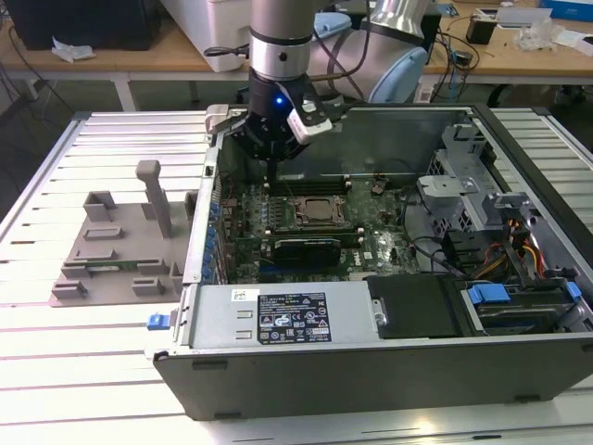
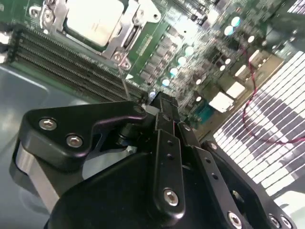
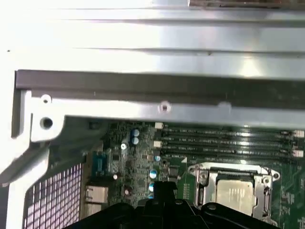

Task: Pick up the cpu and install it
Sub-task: 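Install the first cpu locking lever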

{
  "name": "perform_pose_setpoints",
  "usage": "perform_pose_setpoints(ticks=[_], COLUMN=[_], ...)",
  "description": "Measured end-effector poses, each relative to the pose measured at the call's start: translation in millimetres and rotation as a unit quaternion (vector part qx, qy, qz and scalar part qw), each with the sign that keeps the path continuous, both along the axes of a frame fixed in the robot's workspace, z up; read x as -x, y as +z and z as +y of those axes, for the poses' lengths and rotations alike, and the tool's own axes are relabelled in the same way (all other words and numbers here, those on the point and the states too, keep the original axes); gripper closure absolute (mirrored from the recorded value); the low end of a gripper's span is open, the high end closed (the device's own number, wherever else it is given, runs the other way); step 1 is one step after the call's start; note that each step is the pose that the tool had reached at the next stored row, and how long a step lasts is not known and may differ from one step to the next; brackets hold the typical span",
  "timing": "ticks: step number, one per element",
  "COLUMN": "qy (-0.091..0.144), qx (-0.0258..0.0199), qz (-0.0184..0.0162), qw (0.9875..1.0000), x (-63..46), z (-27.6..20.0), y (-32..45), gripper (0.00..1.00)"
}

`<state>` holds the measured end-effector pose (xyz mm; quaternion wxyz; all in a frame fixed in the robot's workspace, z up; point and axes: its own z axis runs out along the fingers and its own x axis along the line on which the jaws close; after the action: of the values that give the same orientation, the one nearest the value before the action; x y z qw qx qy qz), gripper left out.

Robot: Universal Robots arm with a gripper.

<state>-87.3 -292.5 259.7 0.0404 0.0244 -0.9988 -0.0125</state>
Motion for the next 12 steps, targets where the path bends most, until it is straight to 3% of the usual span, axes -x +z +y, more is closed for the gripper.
perform_pose_setpoints(ticks=[3, 5, 9, 12], qy=[0.0, 0.0, 0.0, 0.0], qx=[0.0001, 0.0001, -0.0008, -0.0018], qz=[0.0, 0.0006, 0.0076, 0.0133], qw=[1.0, 1.0, 1.0, 0.9999], x=[-0.7, -14.4, -44.5, -56.8], z=[8.1, 8.7, 8.7, 8.7], y=[0.0, 0.0, -0.5, -4.2], gripper=[0.89, 0.89, 0.89, 0.89])
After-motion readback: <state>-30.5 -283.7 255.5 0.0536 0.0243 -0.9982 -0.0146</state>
